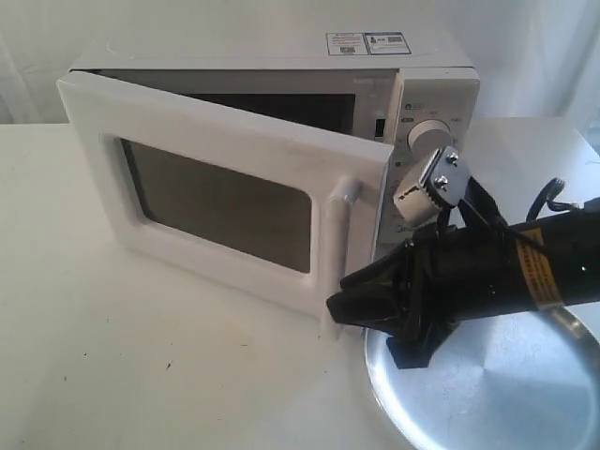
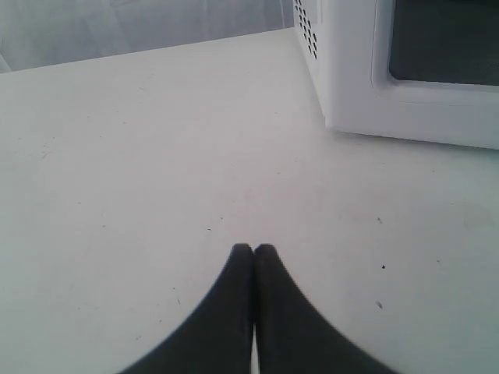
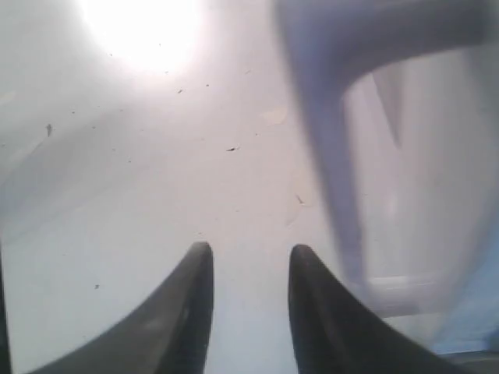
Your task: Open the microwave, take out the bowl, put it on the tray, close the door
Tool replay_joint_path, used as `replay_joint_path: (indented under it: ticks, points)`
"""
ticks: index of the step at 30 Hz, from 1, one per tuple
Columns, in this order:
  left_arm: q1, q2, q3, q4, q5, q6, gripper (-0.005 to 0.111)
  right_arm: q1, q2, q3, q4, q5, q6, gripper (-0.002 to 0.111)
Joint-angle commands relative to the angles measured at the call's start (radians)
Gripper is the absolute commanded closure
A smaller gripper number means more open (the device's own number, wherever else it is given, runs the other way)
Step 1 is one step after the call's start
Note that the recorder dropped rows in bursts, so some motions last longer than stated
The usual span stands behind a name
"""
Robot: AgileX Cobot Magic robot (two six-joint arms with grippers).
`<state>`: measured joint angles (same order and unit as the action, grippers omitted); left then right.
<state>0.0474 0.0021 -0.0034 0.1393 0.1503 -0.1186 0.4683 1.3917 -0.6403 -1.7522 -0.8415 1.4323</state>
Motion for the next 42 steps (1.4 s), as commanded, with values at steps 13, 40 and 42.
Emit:
replay_joint_path:
  ticks: [13,40,42]
  points:
    - [0.000,-0.002,0.003,-0.004,-0.002,-0.006,0.107,-0.004,-0.074,0.072,0.008,0.605,0.212,0.108]
    - [0.000,-0.002,0.003,-0.004,-0.002,-0.006,0.107,-0.001,0.141,-0.287,0.055,0.744,0.089,0.108]
    - [0.000,-0.002,0.003,-0.004,-0.002,-0.006,0.107,-0.001,0.141,-0.307,0.055,0.715,0.087,0.108]
